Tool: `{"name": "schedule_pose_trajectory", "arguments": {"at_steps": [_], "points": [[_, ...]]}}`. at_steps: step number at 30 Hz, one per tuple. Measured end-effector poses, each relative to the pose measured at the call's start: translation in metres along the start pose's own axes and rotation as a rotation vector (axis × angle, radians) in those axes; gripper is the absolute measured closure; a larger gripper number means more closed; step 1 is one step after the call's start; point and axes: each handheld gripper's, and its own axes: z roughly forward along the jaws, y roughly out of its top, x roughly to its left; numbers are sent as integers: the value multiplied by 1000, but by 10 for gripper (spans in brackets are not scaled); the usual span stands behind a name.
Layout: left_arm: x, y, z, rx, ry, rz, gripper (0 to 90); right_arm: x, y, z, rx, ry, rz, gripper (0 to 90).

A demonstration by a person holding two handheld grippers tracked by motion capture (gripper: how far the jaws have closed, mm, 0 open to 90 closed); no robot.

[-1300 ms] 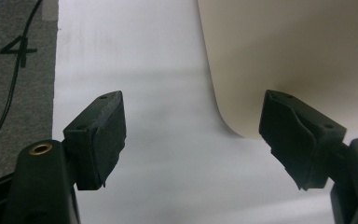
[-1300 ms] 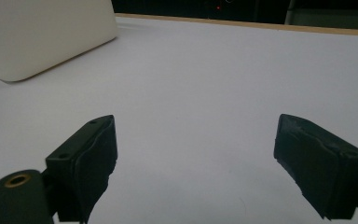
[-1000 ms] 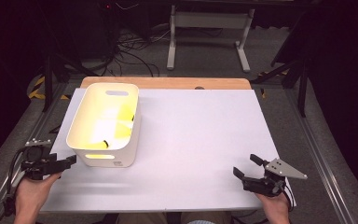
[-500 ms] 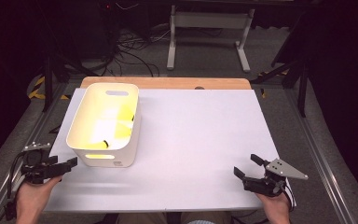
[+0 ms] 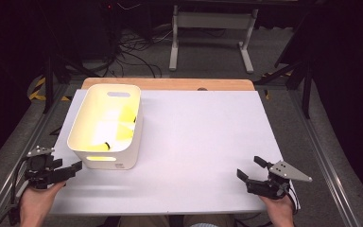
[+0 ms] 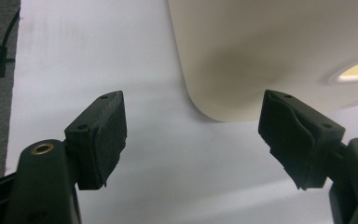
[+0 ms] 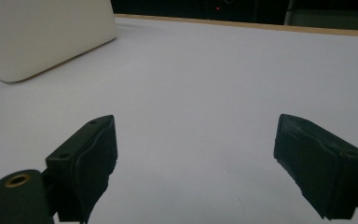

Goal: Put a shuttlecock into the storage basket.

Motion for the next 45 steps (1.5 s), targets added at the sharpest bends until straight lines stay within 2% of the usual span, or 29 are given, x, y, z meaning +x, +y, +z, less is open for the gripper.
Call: {"name": "schedule_pose_trajectory", "arguments": {"at_steps": [12,26,33,38,45], "points": [[-7,-8,1,-32,-33,19,235,1,0,0,1,-2,-1,139],[-19,-13,3,-61,-48,53,217,1,0,0,-1,-2,-1,139],[-23,-17,5,-71,-62,53,211,1,0,0,0,-2,-2,139],[-25,-23,5,-101,-74,40,205,1,0,0,0,-1,-3,139],[-28,-30,7,-127,-68,46,189,2,0,0,0,1,-4,139]]}}
